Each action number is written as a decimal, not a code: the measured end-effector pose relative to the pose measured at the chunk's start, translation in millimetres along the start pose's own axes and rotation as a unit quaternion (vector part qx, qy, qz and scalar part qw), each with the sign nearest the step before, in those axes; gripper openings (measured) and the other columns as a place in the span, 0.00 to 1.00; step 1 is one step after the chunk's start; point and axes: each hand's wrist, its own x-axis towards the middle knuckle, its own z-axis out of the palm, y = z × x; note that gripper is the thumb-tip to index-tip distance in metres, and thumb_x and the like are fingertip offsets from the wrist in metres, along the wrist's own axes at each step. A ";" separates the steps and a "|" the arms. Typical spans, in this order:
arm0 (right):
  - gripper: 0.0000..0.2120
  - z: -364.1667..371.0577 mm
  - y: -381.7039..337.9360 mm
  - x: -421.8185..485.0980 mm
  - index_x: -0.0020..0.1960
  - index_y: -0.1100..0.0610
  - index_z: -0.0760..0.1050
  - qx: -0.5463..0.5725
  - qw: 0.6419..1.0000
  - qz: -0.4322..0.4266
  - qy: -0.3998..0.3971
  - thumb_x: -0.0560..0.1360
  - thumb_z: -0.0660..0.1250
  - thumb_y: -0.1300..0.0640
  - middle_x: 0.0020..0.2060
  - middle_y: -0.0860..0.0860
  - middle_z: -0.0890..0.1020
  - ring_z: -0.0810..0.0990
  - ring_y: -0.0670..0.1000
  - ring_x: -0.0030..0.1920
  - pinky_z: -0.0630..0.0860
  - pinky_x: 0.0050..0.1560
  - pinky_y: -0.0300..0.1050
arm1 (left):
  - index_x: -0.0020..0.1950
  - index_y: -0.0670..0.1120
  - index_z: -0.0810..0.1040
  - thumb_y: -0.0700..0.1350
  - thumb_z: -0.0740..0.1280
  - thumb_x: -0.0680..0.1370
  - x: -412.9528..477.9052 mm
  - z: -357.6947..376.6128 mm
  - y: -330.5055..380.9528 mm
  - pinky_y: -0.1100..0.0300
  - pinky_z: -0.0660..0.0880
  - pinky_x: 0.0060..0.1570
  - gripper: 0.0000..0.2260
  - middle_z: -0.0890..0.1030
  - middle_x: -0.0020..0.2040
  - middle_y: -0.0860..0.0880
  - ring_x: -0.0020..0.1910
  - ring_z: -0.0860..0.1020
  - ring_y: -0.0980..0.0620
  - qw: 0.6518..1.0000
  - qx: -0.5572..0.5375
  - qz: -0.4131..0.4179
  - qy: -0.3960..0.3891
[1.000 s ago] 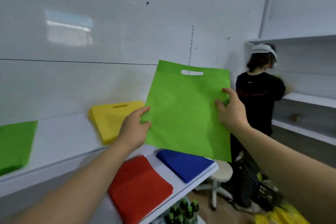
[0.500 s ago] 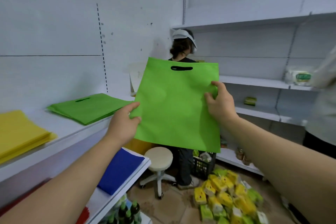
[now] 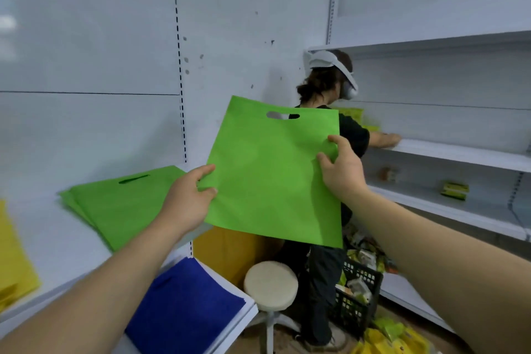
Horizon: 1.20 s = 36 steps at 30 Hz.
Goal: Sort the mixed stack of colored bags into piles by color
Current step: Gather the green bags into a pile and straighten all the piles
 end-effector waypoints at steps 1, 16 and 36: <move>0.23 13.0 -0.6 8.8 0.72 0.50 0.63 0.003 1.000 -0.004 -0.007 0.79 0.64 0.54 0.57 0.52 0.77 0.78 0.52 0.46 0.76 0.45 0.47 | 0.71 0.50 0.70 0.36 0.65 0.77 7.7 -3.2 -6.3 0.62 0.72 0.34 0.23 0.78 0.60 0.49 0.38 0.77 0.49 1.000 0.004 -0.007 0.007; 0.23 232.4 -43.4 73.5 0.71 0.54 0.64 0.097 0.954 -0.115 -0.261 0.78 0.64 0.54 0.64 0.55 0.75 0.75 0.56 0.59 0.73 0.61 0.50 | 0.71 0.43 0.69 0.40 0.71 0.73 16.4 -68.0 -70.1 0.62 0.67 0.61 0.27 0.73 0.67 0.43 0.63 0.73 0.48 0.949 0.202 -0.168 0.174; 0.28 313.9 -21.1 87.7 0.69 0.53 0.70 0.041 0.849 -0.184 -0.494 0.71 0.72 0.49 0.68 0.57 0.69 0.73 0.55 0.63 0.70 0.64 0.45 | 0.71 0.57 0.69 0.86 0.43 0.44 -17.0 -46.1 -73.5 0.62 0.56 0.69 0.61 0.63 0.75 0.55 0.73 0.61 0.56 0.868 0.413 -0.264 0.081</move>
